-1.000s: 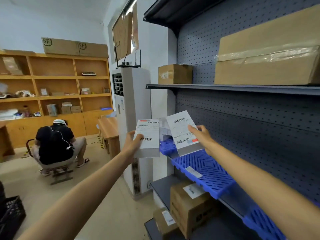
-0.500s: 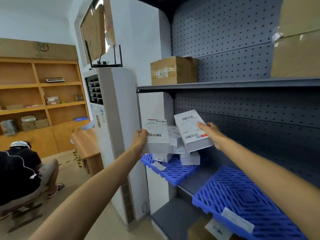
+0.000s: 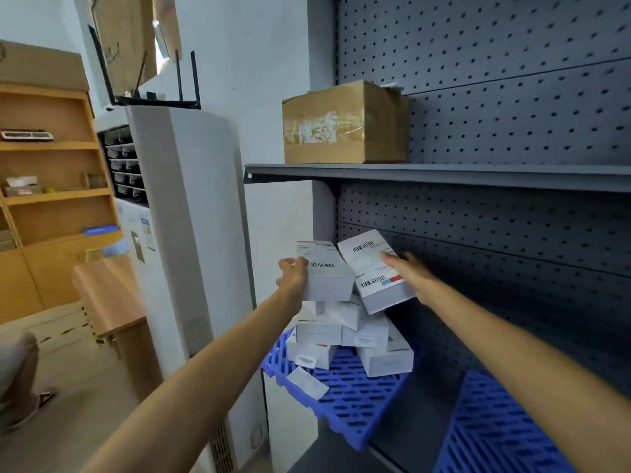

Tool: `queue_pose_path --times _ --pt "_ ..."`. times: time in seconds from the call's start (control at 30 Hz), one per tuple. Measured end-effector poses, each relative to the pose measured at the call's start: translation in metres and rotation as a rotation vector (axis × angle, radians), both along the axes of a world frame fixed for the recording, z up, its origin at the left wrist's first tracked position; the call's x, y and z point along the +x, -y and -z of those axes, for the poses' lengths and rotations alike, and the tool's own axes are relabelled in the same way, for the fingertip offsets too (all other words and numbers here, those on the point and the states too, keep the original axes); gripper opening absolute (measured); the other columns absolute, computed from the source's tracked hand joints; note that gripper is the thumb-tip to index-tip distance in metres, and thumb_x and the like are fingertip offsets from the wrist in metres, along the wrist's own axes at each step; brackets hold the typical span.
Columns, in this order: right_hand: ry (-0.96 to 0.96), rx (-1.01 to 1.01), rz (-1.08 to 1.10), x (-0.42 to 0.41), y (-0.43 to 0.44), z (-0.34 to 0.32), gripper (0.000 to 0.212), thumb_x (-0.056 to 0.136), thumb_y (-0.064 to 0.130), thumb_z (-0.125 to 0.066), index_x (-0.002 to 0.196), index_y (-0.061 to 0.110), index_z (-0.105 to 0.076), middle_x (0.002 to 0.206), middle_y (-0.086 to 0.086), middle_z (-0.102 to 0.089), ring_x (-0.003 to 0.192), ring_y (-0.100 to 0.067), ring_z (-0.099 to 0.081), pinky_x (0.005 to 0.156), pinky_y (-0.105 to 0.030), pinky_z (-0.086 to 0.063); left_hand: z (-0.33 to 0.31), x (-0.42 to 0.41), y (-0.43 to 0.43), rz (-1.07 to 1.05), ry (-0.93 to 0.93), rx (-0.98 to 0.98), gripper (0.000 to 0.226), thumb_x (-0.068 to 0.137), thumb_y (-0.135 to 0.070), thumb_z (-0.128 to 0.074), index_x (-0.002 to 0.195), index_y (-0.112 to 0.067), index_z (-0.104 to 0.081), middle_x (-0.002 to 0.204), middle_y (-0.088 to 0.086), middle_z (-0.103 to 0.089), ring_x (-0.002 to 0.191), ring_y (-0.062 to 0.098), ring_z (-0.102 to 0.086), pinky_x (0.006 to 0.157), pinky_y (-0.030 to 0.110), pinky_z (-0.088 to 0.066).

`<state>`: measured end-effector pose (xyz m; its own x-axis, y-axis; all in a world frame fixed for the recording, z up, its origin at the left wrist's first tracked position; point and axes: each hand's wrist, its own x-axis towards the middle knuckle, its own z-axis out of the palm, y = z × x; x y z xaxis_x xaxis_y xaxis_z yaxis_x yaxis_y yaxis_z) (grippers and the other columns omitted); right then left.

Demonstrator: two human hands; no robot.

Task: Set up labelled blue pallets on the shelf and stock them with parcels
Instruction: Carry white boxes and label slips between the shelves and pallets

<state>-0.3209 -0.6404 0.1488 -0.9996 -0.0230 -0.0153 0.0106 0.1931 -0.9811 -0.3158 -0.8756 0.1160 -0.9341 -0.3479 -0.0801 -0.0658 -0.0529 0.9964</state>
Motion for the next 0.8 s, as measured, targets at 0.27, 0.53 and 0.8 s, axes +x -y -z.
queue_pose_path --times 0.27,0.53,0.8 --pt "0.125 0.224 -0.077 -0.056 0.005 0.001 0.026 0.098 0.027 -0.056 0.077 0.012 -0.054 0.069 -0.006 -0.063 0.057 -0.017 -0.059 0.045 -0.02 -0.042 -0.01 -0.034 0.015 0.159 0.173 -0.355 0.047 0.091 -0.043 -0.042 0.126 -0.013 -0.03 0.12 0.015 -0.053 0.102 0.031 -0.06 0.079 0.045 -0.058" --pt "0.005 0.407 -0.028 -0.042 0.015 0.003 0.03 0.099 0.027 -0.052 0.109 -0.001 -0.057 0.103 -0.017 -0.063 0.076 -0.02 -0.056 0.059 -0.026 -0.038 -0.029 -0.03 0.026 0.279 0.236 -0.712 0.051 0.098 -0.029 -0.052 0.139 -0.011 -0.029 0.134 0.017 -0.041 0.11 0.035 -0.057 0.062 0.029 -0.058" --pt "-0.09 0.725 0.166 0.059 -0.009 0.021 0.03 0.094 0.031 -0.056 0.12 0.016 -0.058 0.115 -0.008 -0.064 0.096 -0.023 -0.058 0.078 -0.033 -0.05 -0.033 0.036 0.017 0.419 -0.247 -1.482 0.032 0.093 -0.025 -0.055 0.124 -0.02 -0.053 0.128 0.008 -0.048 0.111 0.03 -0.055 0.09 0.04 -0.046"
